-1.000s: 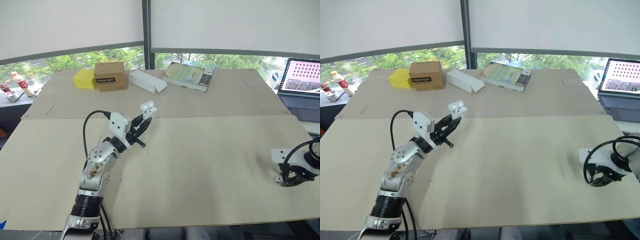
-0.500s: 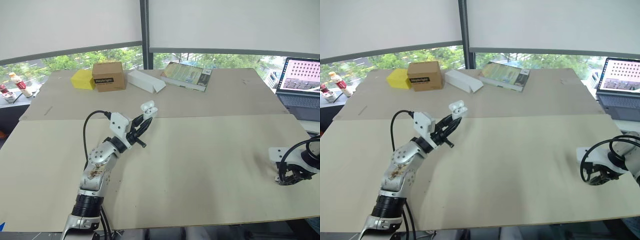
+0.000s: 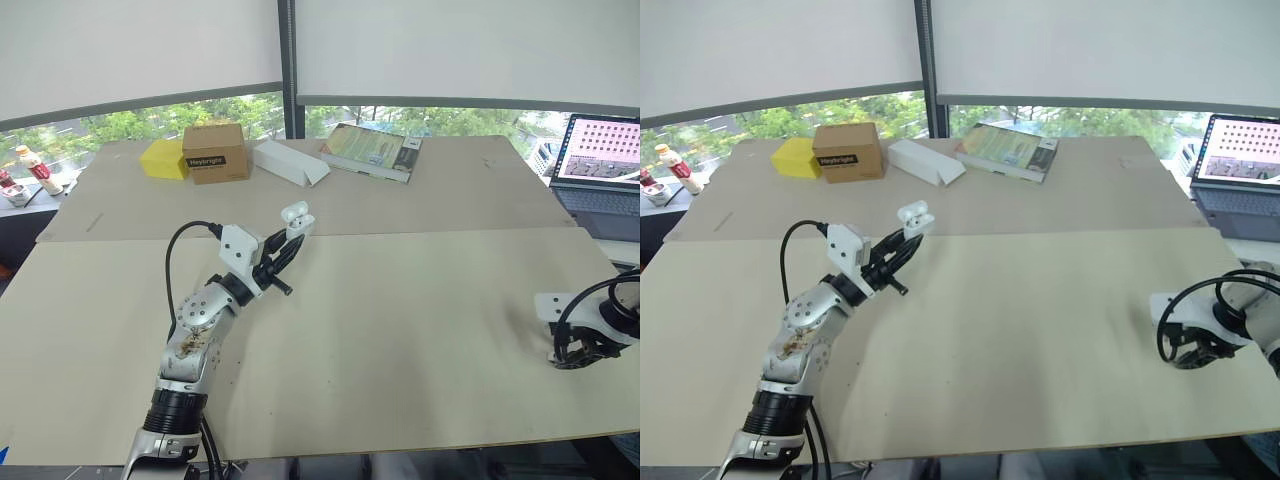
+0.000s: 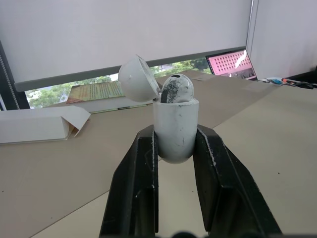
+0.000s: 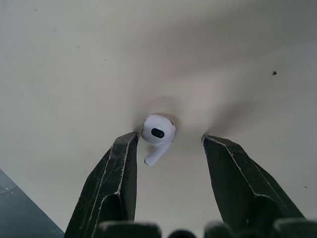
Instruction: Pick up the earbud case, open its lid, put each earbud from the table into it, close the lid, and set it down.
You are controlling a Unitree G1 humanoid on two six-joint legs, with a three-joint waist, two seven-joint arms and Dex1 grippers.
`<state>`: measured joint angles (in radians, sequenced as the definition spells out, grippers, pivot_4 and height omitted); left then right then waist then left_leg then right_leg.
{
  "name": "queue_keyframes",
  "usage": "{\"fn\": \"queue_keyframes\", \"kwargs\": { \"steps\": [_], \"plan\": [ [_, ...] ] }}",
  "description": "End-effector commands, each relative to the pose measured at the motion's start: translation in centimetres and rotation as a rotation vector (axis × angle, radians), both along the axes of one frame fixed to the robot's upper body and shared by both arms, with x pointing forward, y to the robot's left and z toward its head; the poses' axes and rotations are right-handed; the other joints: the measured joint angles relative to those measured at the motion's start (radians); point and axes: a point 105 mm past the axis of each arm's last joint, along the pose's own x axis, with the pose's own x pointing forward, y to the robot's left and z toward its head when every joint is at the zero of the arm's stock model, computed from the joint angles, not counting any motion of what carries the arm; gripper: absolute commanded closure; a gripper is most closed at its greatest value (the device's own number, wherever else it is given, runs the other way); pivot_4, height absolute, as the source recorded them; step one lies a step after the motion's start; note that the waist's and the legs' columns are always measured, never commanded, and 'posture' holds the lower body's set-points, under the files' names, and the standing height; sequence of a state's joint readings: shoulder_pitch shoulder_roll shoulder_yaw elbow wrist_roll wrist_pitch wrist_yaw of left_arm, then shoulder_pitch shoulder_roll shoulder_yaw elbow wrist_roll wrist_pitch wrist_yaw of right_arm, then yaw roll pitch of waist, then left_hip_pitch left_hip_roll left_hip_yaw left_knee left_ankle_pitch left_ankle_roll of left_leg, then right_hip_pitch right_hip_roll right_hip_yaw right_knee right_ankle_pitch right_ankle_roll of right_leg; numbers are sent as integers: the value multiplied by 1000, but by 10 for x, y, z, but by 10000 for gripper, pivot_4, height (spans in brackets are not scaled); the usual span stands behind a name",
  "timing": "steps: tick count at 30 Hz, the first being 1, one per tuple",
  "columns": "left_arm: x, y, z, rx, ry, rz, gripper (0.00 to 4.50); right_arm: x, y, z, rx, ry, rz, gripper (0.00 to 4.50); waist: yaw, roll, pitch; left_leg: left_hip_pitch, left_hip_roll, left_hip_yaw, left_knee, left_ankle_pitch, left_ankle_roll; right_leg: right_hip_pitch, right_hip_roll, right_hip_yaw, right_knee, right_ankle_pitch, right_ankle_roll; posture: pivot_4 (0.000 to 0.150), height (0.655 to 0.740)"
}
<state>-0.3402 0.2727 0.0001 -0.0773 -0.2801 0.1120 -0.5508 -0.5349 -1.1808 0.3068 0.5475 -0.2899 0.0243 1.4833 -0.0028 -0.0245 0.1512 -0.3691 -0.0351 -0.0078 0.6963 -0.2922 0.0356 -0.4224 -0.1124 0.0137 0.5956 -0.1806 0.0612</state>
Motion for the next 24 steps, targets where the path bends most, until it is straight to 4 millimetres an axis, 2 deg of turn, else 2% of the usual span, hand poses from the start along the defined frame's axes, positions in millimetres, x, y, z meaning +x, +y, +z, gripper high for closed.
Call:
{"fn": "queue_keyframes", "kwargs": {
  "steps": [1,6,14,24],
  "plan": [
    [-4,-2,13,-6,-50,-11,39983,4,9,1,41,-23,13,27002,0,0,0,0,0,0,0,0,0,0,0,0,0,0,0,1500,7400],
    [-4,-2,13,-5,-51,-12,39983,3,10,1,46,-22,15,42072,2,0,0,0,0,0,0,0,0,0,0,0,0,0,0,1500,7400],
    [-5,-1,12,-3,-46,-11,39983,2,11,0,55,-15,17,42167,2,0,0,0,0,0,0,0,0,0,0,0,0,0,0,1500,7400],
    [-3,-2,12,0,-47,-19,39983,3,27,4,124,-34,95,42169,2,0,0,0,0,0,0,0,0,0,0,0,0,0,0,1500,7400]
  ]
}}
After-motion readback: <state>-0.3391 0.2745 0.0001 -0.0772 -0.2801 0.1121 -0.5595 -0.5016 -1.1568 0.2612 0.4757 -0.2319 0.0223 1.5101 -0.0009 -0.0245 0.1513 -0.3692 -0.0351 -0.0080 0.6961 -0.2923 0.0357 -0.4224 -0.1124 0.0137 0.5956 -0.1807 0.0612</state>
